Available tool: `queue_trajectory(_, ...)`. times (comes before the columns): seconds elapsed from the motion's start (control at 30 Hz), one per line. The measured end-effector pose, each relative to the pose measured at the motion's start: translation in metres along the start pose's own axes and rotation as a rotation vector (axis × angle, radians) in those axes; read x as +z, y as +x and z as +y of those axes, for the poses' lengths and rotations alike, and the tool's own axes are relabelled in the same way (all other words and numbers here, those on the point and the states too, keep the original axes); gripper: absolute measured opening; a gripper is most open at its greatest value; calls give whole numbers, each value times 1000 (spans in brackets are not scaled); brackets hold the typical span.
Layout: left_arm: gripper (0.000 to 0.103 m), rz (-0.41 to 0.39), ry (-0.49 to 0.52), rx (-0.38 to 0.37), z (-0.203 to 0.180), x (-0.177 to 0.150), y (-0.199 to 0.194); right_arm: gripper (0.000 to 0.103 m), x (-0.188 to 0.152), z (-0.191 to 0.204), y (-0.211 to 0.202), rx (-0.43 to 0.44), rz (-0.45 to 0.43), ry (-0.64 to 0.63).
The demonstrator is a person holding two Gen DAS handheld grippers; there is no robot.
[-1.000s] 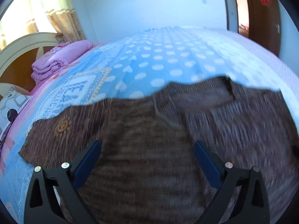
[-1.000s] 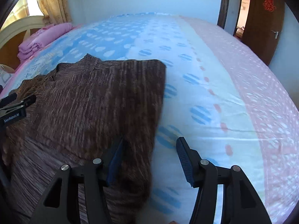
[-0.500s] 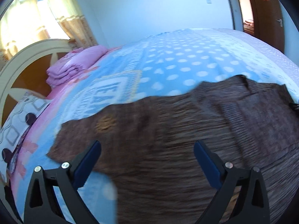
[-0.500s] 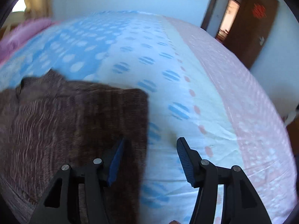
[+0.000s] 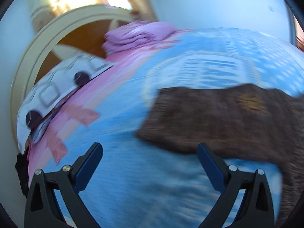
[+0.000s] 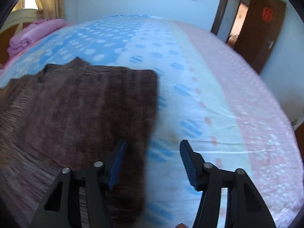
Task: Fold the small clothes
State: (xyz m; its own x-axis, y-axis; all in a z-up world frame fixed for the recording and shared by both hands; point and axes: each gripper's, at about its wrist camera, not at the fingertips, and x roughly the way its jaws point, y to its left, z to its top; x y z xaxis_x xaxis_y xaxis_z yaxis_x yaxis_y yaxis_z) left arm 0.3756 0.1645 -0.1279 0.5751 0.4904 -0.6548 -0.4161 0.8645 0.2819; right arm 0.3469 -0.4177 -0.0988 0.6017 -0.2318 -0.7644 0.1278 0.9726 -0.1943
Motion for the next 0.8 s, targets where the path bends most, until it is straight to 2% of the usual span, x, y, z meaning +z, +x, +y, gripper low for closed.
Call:
queue_trajectory(0.07, 102, 8, -32, 26, 14, 1, 6, 61, -1, -14, 6, 46, 8, 59)
queue_trajectory(0.2, 102, 18, -77, 26, 31, 2, 19, 62, 0, -6, 2, -40, -15, -17)
queue_trajectory(0.27, 102, 18, -83, 37, 33, 2, 22, 62, 0, -11, 8, -69, -5, 5)
queue_trajectory(0.43, 102, 51, -157, 7, 53, 0, 28, 64, 1, -21, 12, -7, -18, 60)
queue_trajectory(0.6, 101, 80, -228, -70, 58, 4, 35, 69, -5, -26, 9, 3, -24, 93)
queue_trajectory(0.7, 94, 103, -254, -152, 49, 10, 37, 71, -6, -24, 7, -10, -32, 90)
queue_trajectory(0.8, 84, 128, -270, -193, 40, 15, 42, 72, -7, -22, 6, -24, -40, 83)
